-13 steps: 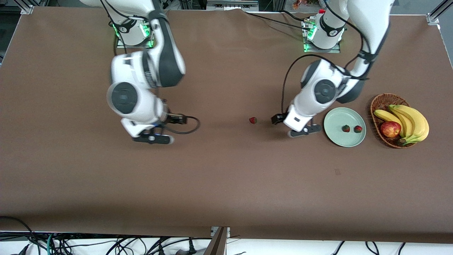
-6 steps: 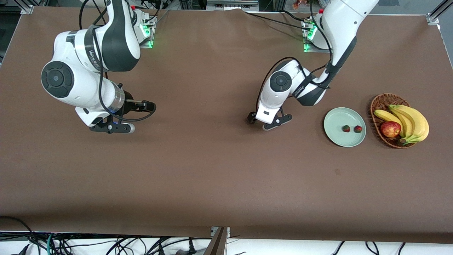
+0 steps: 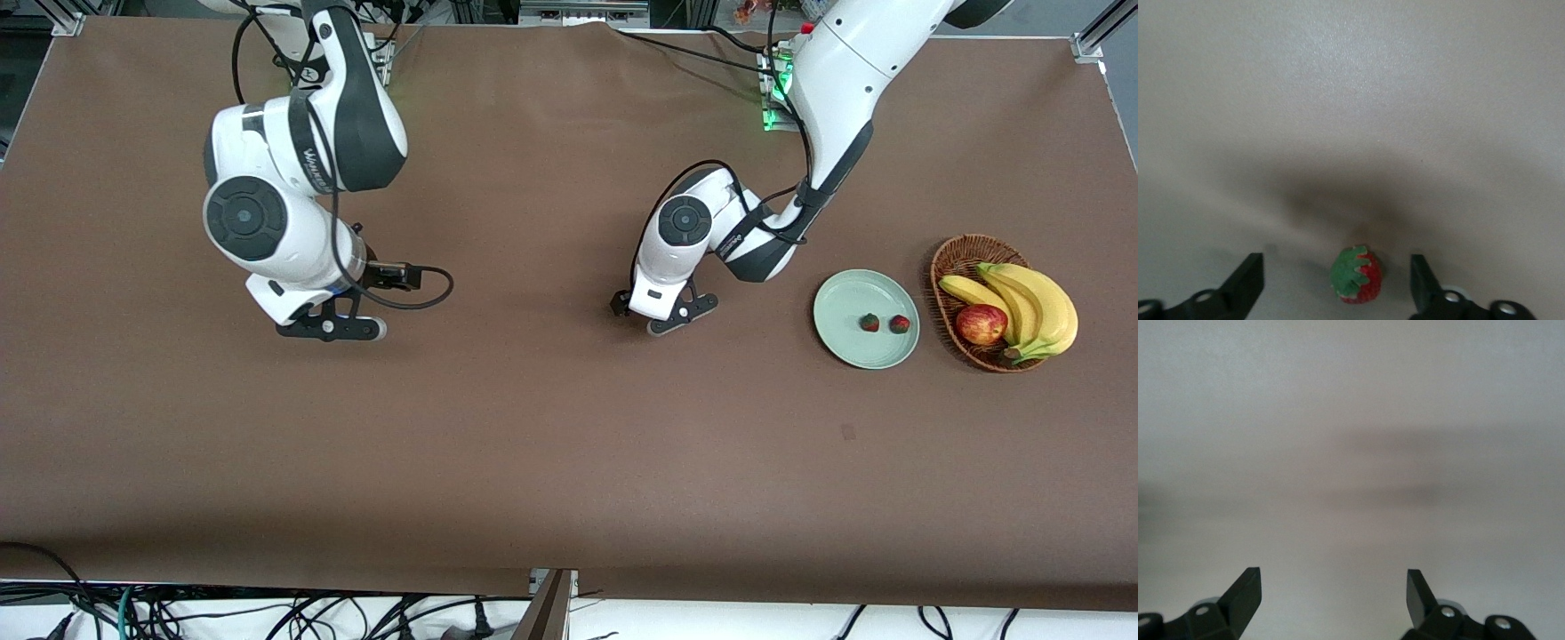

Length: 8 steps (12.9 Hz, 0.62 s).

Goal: Collect all strawberries into plate
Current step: 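Grasp the third strawberry with the left gripper while the right gripper withdraws, then drop the strawberry on the plate while the right arm returns to rest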

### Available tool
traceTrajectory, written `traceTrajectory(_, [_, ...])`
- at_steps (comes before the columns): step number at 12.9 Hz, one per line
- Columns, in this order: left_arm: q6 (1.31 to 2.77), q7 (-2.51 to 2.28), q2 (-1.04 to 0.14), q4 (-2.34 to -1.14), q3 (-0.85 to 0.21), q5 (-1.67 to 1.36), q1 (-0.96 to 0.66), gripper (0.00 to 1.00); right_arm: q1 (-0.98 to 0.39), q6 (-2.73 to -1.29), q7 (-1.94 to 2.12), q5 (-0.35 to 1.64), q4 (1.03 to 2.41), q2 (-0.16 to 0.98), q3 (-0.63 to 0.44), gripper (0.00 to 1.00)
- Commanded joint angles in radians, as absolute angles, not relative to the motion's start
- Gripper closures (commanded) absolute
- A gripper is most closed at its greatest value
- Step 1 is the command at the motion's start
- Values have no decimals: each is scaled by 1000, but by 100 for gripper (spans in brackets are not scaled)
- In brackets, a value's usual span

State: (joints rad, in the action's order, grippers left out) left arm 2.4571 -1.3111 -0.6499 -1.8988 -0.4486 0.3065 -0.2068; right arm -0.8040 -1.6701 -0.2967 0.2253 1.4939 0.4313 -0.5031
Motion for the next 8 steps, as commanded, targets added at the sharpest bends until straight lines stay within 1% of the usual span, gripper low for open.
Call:
traceTrajectory(1, [2453,-1358,-661,-1876,-449,336,-219,42,-524,-1631,-292,153,1552,257,-242,3])
traceTrajectory(2, [2453,-1359,-661,-1878,-449,336,-219,53,-452,-1611,-250,120,1583,202,-188,2])
traceTrajectory(3, [2451,-1364,-660,-1878,-449,334,-221,62,-374,-1599,-220,86,1623,139,-125,2])
traceTrajectory(4, [2451,-1376,-660,-1878,-451,336,-221,66,-288,-1585,-192,69,1661,79,-56,2])
traceTrajectory(5, [2451,-1384,-660,-1878,-451,336,-221,66,-215,-1565,-152,48,1687,24,-5,1])
traceTrajectory(6, [2450,-1387,-660,-1879,-451,336,-222,66,-171,-1533,-109,40,1706,-23,11,1])
traceTrajectory(7, [2450,-1402,-661,-1879,-454,337,-222,71,-152,-1510,-76,40,1712,-52,11,1])
traceTrajectory(8, [2448,-1413,-661,-1878,-460,342,-222,79,-131,-1490,-42,37,1709,-67,9,1])
